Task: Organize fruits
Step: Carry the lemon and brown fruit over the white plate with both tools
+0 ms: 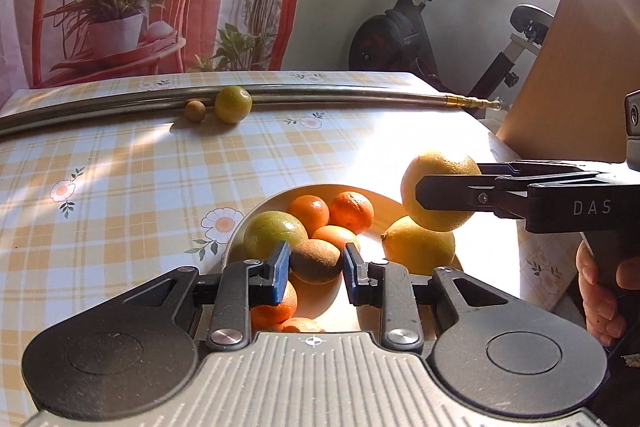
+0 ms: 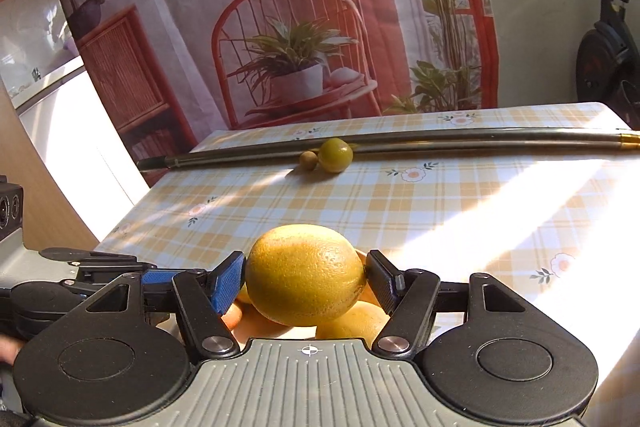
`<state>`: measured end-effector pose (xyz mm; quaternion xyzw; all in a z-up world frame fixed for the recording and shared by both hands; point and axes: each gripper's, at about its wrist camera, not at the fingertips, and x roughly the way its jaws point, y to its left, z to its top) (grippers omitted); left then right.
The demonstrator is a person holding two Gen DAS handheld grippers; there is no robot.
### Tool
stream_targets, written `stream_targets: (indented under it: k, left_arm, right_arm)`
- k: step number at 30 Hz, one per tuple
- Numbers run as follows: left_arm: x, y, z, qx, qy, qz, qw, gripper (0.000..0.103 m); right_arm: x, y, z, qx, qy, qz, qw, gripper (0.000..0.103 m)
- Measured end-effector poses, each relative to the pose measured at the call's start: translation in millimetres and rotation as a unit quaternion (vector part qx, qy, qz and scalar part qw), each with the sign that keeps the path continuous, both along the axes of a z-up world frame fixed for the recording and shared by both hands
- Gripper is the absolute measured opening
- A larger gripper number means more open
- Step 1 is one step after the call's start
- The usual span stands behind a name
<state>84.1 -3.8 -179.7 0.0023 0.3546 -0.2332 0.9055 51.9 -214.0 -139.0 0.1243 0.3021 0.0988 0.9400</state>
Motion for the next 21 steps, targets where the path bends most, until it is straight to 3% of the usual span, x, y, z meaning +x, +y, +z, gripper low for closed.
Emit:
stream_targets:
  k: [12, 21]
  left_arm:
    - [7.6, -32.5, -22.0, 0.076, 0.000, -0.038, 0.9964, 0.030]
    - [16.4, -26.5, -26.8, 0.051, 0.023, -0.040, 0.9976, 0.030]
  right_arm:
    - [-11.9, -4.5, -2.1, 0.004, 0.001, -0.017, 1.000, 0.062]
    - [-8.3, -0.2, -5.2, 0.000, 0.009, -0.015, 1.000, 0.062]
